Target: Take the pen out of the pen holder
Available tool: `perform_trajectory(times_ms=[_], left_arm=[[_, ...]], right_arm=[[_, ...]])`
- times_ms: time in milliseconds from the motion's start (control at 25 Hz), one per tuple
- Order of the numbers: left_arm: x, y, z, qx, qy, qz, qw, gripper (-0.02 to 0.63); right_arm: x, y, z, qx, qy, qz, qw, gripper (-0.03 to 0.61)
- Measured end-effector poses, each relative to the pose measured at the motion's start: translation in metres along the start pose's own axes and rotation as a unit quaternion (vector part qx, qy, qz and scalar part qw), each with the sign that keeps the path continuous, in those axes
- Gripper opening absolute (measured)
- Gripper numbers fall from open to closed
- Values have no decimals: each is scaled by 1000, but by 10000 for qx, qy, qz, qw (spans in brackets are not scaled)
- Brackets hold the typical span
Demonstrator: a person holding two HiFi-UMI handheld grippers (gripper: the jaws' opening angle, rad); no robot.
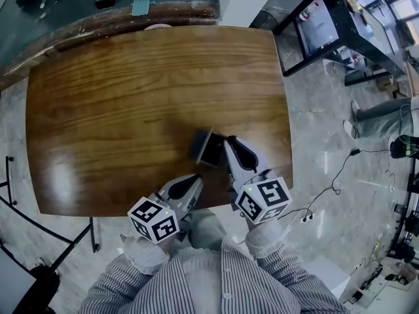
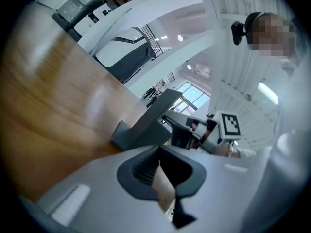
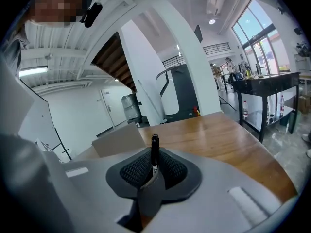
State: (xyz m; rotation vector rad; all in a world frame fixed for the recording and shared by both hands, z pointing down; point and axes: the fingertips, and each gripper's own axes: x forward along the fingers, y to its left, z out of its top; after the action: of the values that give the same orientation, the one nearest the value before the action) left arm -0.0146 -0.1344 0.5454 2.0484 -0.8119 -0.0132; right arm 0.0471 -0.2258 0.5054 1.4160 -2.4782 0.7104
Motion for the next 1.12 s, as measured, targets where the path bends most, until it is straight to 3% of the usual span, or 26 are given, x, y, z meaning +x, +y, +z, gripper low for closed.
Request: perform_trajectory(times_ms=[520, 1120], left_arm=[[-10, -15, 8, 186, -55, -117, 9997, 8], [-33, -68, 41, 968, -351, -307, 9942, 8]], right_arm=[[-20, 16, 28, -195, -263, 156, 9993, 44], [-93, 52, 72, -342, -916, 135, 9951, 44]])
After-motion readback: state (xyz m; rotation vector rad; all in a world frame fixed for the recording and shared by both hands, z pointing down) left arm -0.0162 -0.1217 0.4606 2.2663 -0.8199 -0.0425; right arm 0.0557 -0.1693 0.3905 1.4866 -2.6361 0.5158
